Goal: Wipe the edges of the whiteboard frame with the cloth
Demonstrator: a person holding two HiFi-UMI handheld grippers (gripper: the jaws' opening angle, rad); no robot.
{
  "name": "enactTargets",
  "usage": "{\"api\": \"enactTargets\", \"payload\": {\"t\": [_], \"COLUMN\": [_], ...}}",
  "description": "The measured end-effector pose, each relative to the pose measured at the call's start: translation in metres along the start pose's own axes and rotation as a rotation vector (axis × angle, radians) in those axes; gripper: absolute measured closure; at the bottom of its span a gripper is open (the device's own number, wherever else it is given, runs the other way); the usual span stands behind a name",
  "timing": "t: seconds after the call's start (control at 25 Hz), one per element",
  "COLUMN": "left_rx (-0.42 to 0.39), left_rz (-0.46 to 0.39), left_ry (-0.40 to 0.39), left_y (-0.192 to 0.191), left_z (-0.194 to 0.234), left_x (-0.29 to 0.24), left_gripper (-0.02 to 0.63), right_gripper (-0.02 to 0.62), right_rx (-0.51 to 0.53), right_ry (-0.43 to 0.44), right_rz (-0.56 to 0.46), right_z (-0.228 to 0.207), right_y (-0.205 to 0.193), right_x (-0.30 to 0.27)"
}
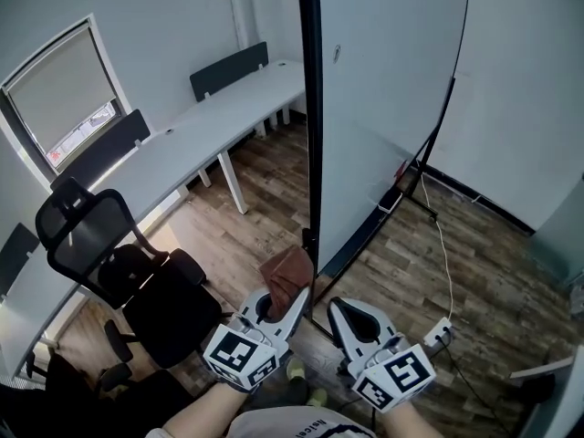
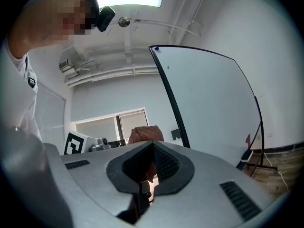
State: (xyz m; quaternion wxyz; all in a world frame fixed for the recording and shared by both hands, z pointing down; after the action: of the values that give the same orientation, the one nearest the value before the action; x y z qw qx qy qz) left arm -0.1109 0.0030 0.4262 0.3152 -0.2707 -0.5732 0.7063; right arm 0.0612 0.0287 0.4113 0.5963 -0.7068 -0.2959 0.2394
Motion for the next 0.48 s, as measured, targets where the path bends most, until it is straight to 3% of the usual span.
{"api": "enactTargets", "payload": {"t": [0.48], "left_rx": [-0.062], "left_rz": [0.01], "left_ry": [-0.032], "left_y": [0.003], "left_z": [0.06], "left_x": [-0.065], "left_gripper": [0.545], "right_gripper": [0.592], "right_rx": [0.047], "right_ry": [-0.087], "right_rz": [0.013], "right_z": [-0.039], "right_y": [0.018], "right_x": [-0.058]}}
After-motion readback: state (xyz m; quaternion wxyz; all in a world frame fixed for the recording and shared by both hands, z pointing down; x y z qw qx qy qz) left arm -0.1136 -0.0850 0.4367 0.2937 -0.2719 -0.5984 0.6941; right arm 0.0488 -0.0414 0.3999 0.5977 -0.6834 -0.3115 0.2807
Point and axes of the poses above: the fingertips, and each gripper's own axes: x backward along the fingers, z to its left, y out of its top, the point moved 9 cm from there along x, backward along the fingers, and after that the axes turned 5 degrees about x, right-handed, at the moved point
